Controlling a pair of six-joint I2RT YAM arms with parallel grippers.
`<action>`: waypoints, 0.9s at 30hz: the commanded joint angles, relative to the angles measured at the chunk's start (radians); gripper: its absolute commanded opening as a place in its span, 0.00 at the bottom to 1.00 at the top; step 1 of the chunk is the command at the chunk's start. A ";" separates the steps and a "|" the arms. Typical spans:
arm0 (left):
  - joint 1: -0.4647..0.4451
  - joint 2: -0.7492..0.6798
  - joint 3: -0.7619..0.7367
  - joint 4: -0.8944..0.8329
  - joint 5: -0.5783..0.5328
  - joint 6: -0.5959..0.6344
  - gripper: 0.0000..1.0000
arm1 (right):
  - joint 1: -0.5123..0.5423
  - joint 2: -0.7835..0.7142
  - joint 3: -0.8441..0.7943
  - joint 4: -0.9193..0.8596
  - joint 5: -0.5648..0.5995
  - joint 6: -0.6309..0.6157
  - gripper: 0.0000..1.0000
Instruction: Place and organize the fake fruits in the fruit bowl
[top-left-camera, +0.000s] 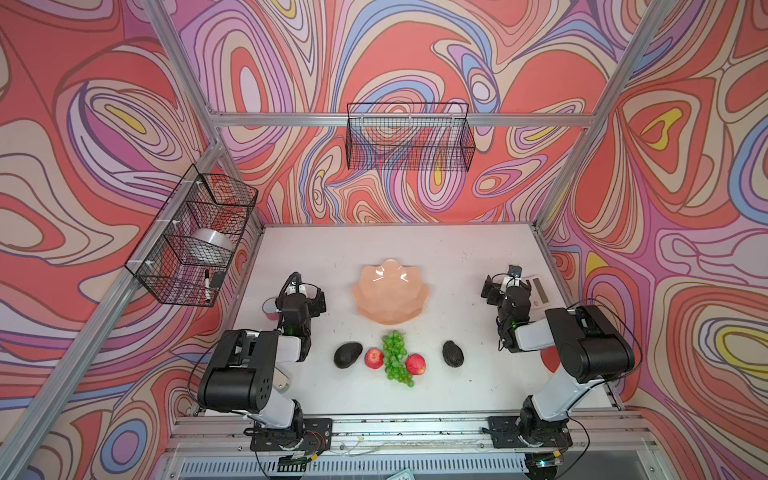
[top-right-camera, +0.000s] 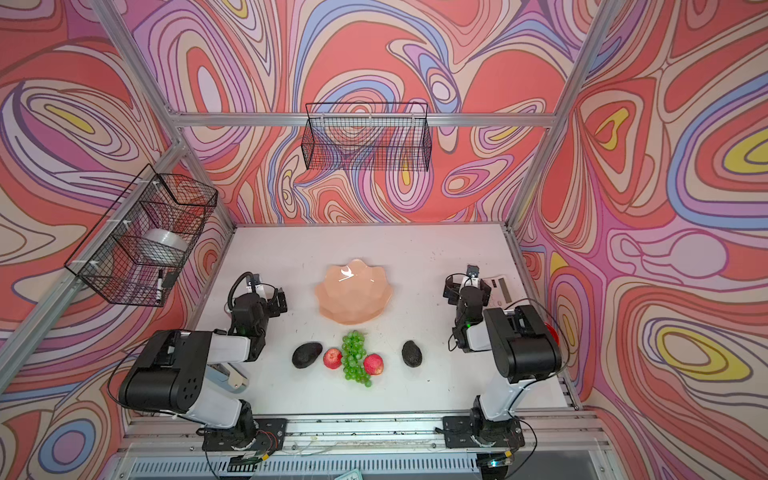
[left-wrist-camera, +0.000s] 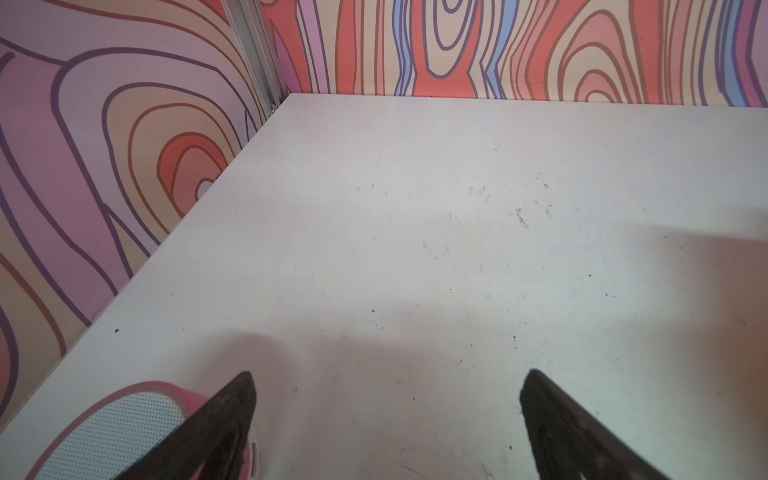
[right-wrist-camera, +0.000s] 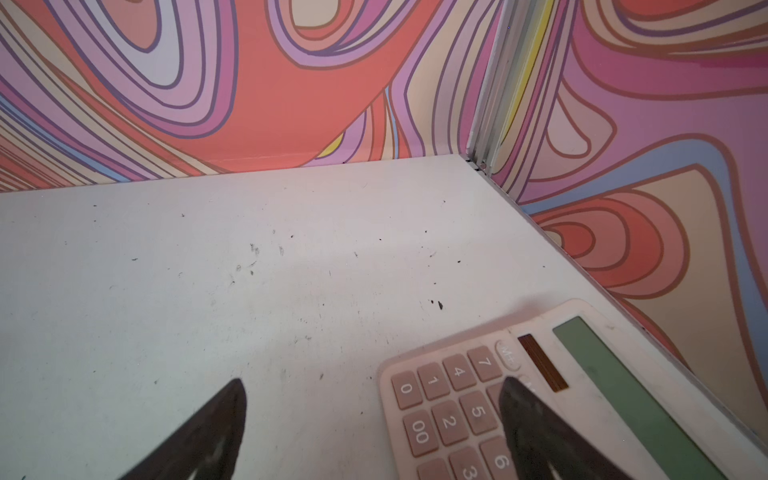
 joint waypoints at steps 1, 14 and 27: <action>0.002 0.007 0.017 0.011 0.042 0.023 1.00 | 0.000 0.007 0.010 0.003 0.009 -0.006 0.98; 0.002 0.007 0.020 0.006 0.047 0.028 1.00 | -0.031 0.004 0.034 -0.055 -0.033 0.025 0.98; 0.002 0.009 0.022 0.004 0.049 0.027 1.00 | -0.031 0.004 0.031 -0.053 -0.033 0.026 0.98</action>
